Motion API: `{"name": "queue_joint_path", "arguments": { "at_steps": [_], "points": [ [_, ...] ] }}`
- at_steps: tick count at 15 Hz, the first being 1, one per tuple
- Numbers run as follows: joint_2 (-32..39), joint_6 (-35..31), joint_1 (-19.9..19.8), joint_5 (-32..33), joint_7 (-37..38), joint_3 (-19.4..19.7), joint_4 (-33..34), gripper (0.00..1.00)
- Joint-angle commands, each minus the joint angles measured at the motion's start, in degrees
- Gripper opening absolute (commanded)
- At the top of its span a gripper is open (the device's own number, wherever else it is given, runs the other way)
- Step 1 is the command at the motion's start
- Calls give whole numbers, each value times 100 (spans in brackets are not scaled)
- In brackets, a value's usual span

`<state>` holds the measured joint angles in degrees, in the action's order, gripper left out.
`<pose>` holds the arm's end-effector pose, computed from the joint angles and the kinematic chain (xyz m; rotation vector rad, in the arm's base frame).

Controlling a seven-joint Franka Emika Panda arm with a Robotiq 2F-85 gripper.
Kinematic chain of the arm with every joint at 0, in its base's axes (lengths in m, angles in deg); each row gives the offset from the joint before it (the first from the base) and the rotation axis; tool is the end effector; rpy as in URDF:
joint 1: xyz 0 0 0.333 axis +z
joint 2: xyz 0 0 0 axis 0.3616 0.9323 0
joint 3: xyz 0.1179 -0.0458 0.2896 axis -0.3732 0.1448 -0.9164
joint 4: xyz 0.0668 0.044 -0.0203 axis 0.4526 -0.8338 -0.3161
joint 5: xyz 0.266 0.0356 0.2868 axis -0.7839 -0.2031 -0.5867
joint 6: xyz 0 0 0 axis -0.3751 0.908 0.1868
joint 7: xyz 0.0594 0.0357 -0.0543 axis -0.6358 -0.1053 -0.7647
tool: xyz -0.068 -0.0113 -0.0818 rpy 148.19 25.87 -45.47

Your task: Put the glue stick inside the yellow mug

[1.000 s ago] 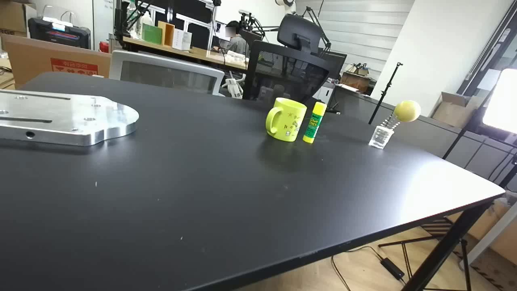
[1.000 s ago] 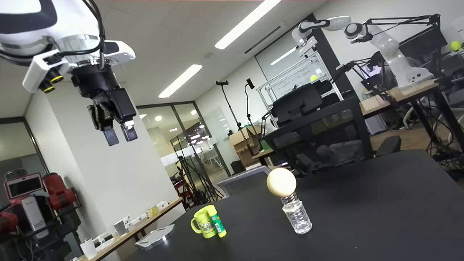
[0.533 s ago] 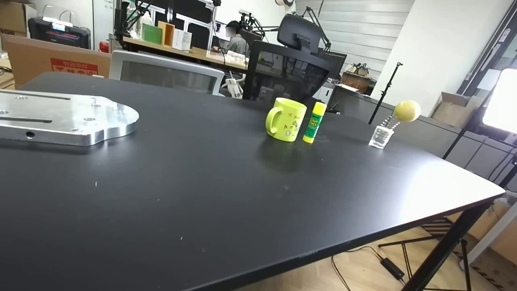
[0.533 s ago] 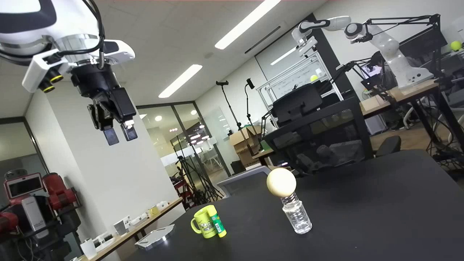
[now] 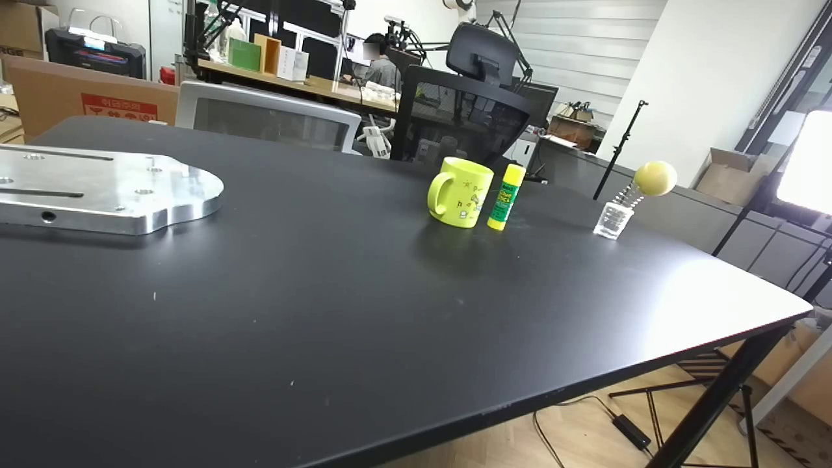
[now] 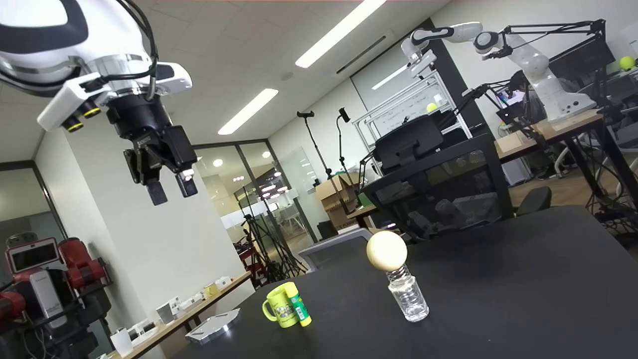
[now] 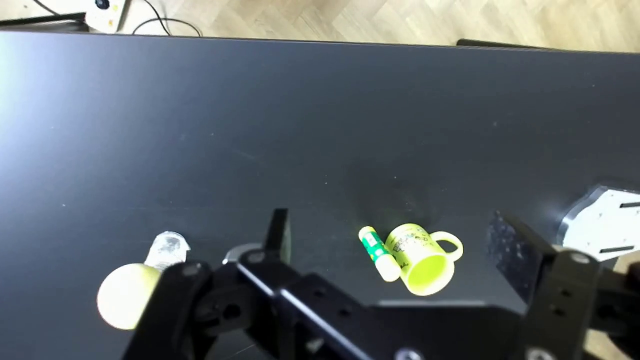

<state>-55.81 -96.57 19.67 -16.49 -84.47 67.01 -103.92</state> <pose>0.3719 -0.1082 0.4919 -2.9060 -0.0903 -0.1437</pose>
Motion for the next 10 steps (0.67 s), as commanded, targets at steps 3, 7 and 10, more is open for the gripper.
{"name": "queue_joint_path", "arguments": {
  "at_steps": [3, 7, 10],
  "points": [
    [737, -113, 248, 134, -1427, -5, 375, 100],
    [1186, -185, 292, 386, -2521, -96, 579, 100],
    [1424, -170, 246, 721, -3244, -219, 729, 100]
  ]
}}
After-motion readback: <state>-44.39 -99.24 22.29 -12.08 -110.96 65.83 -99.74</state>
